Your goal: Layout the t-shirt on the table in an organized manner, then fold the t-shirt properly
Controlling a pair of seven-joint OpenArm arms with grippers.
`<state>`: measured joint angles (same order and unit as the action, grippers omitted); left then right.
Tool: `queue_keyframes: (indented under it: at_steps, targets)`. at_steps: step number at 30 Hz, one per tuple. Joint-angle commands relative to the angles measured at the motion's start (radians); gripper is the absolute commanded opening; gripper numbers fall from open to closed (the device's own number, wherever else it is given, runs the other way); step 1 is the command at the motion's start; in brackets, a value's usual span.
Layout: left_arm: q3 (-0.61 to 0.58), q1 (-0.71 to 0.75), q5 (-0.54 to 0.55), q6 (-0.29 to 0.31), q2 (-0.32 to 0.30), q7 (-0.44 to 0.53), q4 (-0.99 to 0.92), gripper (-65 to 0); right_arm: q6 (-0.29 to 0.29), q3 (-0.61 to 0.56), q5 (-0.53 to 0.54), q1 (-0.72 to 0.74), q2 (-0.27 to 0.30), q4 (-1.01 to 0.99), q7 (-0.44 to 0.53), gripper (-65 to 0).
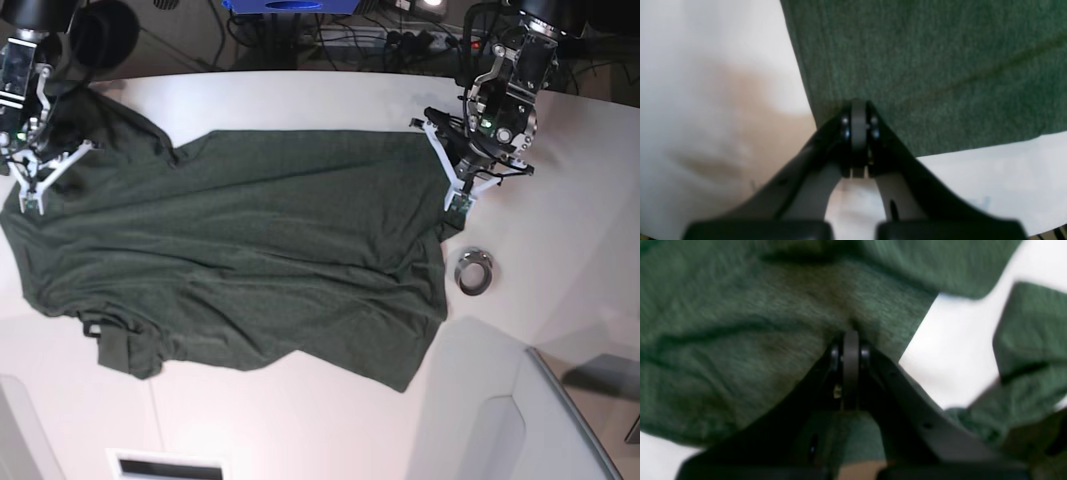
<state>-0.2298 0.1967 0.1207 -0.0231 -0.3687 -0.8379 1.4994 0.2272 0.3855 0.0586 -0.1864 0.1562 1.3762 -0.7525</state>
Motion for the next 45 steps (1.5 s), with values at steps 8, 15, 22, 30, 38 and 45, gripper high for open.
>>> queue_keyframes:
  at_steps: [8, 15, 22, 30, 38, 45]
  targets:
    - [0.004, 0.001, 0.029, 0.005, -0.006, -0.024, 0.151, -65.0, -0.009, 0.293, -0.001, 0.055, 0.019, 0.147, 0.024, -47.1]
    - [0.002, 0.002, 0.029, 0.005, -0.003, -0.024, 0.180, -65.0, -0.002, 0.349, 0.001, 0.161, 0.201, -0.281, 0.046, -15.6]
    - [0.002, 0.011, 0.029, 0.005, -0.011, -0.024, 0.180, -65.0, -0.004, 0.347, 0.001, 0.225, 0.259, -0.559, 0.187, -20.0]
    - [0.004, 0.027, 0.024, 0.005, -0.011, -0.024, 0.180, -65.0, -0.005, 0.366, 0.001, 0.232, 0.260, -0.596, 0.199, -64.8]
    - [0.005, 0.027, 0.024, 0.005, -0.034, -0.022, 0.180, -65.0, 0.048, 0.438, 0.001, 0.074, 0.162, -0.088, 0.009, -64.2]
    - [0.007, 0.017, 0.029, 0.005, -0.039, -0.022, 0.180, -65.0, 0.053, 0.310, 0.001, 0.075, 0.136, 0.150, -0.048, -64.2]
